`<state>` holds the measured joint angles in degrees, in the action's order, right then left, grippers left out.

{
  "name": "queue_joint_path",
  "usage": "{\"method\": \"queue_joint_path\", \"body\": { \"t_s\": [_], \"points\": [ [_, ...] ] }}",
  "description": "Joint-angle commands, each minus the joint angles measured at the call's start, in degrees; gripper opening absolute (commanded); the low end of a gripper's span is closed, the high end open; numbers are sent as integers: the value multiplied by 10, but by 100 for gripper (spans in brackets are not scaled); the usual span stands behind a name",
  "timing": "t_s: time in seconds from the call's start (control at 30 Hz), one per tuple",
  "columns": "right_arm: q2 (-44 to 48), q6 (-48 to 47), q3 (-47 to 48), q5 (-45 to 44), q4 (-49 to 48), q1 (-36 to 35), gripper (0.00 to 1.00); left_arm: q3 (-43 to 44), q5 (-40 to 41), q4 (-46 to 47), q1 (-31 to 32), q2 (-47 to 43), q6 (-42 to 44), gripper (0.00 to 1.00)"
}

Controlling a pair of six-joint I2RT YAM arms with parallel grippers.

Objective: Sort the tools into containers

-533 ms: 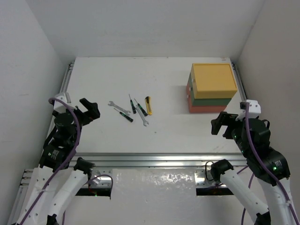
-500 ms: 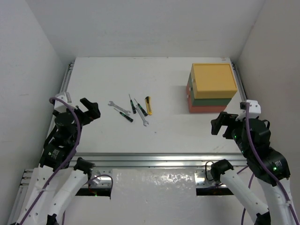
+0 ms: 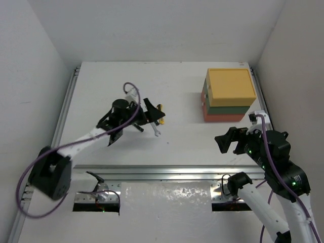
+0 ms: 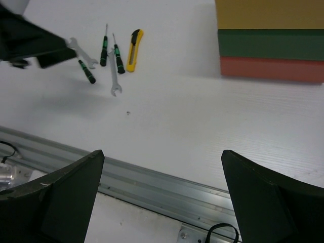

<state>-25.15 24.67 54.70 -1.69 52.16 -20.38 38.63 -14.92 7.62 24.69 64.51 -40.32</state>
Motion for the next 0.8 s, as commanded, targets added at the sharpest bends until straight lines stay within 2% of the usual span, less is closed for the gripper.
{"method": "queue_joint_path", "body": {
  "t_s": [0.0, 0.1, 0.17, 0.23, 0.27, 0.37, 0.5, 0.77],
  "points": [
    [8, 9, 18, 49, -29, 0, 99, 49, -130, 265, 18, 164, -84, 95],
    [4, 11, 27, 65, -18, 1, 99, 122, -184, 357, 30, 314, -144, 90],
    [4, 11, 30, 76, -11, 1, 99, 194, -187, 371, 39, 420, -151, 89],
    [10, 15, 37, 83, -7, 1, 99, 258, -189, 392, 44, 484, -170, 87],
    [12, 17, 37, 85, -7, 2, 99, 276, -192, 404, 46, 542, -182, 84],
    [22, 31, 44, 91, -2, 1, 99, 357, -205, 434, 57, 641, -230, 78],
    [29, 39, 44, 104, 0, 1, 99, 488, -189, 357, 68, 726, -219, 75],
    [37, 60, 17, 143, -10, 1, 99, 640, -176, 258, 74, 852, -214, 67]
  ]
}}
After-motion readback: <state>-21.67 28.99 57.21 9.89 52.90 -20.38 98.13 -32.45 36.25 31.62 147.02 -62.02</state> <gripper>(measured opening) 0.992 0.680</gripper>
